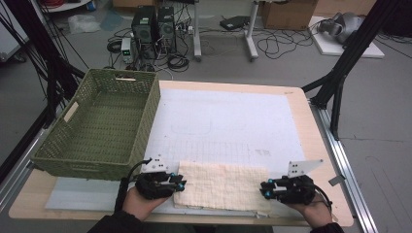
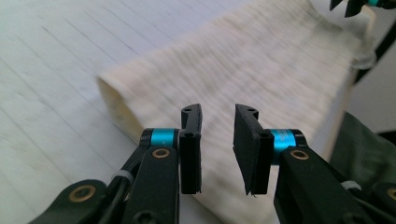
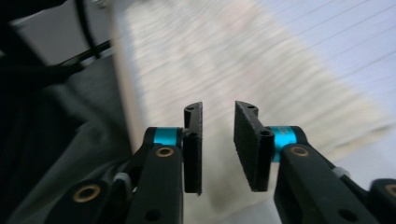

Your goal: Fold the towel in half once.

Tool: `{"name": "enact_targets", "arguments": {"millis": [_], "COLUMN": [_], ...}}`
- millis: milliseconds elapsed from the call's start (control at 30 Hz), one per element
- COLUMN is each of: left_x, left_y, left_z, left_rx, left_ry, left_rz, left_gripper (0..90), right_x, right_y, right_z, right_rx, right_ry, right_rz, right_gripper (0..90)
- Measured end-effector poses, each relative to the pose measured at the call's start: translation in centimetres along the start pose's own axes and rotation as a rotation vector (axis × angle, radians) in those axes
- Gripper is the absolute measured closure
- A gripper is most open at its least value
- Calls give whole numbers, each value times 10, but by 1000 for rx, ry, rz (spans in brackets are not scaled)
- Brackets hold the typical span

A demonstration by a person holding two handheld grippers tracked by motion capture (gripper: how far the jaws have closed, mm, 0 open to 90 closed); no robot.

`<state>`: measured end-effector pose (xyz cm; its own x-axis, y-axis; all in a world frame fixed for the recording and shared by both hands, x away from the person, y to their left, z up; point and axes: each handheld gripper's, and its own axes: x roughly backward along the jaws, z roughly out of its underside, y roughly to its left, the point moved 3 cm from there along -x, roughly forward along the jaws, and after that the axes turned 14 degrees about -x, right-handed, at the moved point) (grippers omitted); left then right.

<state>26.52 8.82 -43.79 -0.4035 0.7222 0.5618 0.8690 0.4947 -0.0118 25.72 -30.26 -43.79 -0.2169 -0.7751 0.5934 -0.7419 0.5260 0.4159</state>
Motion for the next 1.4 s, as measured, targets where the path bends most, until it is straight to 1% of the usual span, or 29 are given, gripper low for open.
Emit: {"name": "enact_targets", "arguments": {"millis": [33, 133, 200, 233, 267, 333, 367, 400, 433, 467, 500, 533, 567, 633, 667, 733, 833, 900, 967, 1033, 1067, 1133, 1167, 1233, 1267, 1300, 1333, 1367, 1400], "left_x": [-3, -10, -15, -18, -21, -29, -32, -35, -38, -40, -41, -42, -41, -40, -39, -39, -41, -42, -44, -47, -50, -57, -59, -63, -63, -64, -63, -62, -61], "left_y": [3, 16, 25, 29, 32, 36, 37, 36, 35, 35, 34, 33, 33, 33, 34, 36, 41, 45, 51, 58, 62, 69, 71, 75, 77, 78, 78, 78, 80], "left_z": [-2, -5, -4, -4, -3, -2, -1, -1, 0, 1, 2, 4, 4, 3, 2, -1, -6, -12, -18, -25, -28, -29, -28, -26, -24, -24, -24, -25, -26], "left_rx": [11, 37, 69, 85, 95, 142, 152, 145, 135, 122, 115, 107, 114, 118, 115, 130, 143, 150, 149, 154, 165, 174, 191, 219, 237, 257, 259, 254, 257], "left_ry": [-12, -21, -22, -21, -12, 17, 30, 44, 69, 93, 102, 100, 94, 90, 86, 65, 42, 11, 7, -23, -30, -17, -28, -27, -24, -23, -35, -50, -54], "left_rz": [-31, -117, -144, -152, -152, -134, -125, -128, -135, -128, -119, -123, -126, -129, -136, -150, -180, -206, -235, -268, -273, -286, -282, -266, -258, -239, -229, -237, -239], "left_gripper": [710, 676, 659, 649, 629, 577, 555, 558, 599, 663, 747, 812, 831, 847, 850, 852, 853, 853, 853, 852, 852, 850, 847, 829, 802, 748, 705, 691, 680], "right_x": [1, 1, -2, -3, -5, -11, -14, -17, -20, -23, -25, -26, -26, -27, -27, -25, -20, -19, -18, -17, -17, -18, -20, -23, -24, -24, -23, -23, -22], "right_y": [-5, -23, -36, -42, -47, -55, -57, -60, -60, -60, -59, -58, -58, -57, -57, -59, -65, -69, -73, -79, -82, -89, -93, -98, -99, -98, -99, -99, -98], "right_z": [-5, -19, -24, -26, -26, -27, -26, -25, -24, -23, -21, -20, -20, -20, -21, -25, -34, -41, -49, -56, -59, -61, -61, -60, -60, -61, -62, -62, -63], "right_rx": [1, -29, -49, -66, -79, -97, -108, -108, -111, -107, -99, -95, -84, -92, -90, -85, -80, -74, -67, -78, -82, -104, -114, -134, -137, -143, -157, -168, -163], "right_ry": [-18, -57, -73, -67, -62, -41, -25, -14, 4, 20, 35, 44, 47, 65, 69, 73, 52, 44, 32, 13, 6, -16, -18, -16, -28, -46, -66, -79, -86], "right_rz": [25, 77, 110, 124, 140, 139, 134, 133, 128, 117, 107, 106, 96, 72, 72, 78, 113, 137, 156, 166, 172, 176, 173, 182, 177, 171, 173, 161, 156], "right_gripper": [690, 646, 621, 614, 610, 594, 591, 591, 607, 644, 678, 719, 809, 840, 846, 853, 854, 855, 854, 854, 854, 853, 851, 830, 787, 695, 634, 630, 624]}}
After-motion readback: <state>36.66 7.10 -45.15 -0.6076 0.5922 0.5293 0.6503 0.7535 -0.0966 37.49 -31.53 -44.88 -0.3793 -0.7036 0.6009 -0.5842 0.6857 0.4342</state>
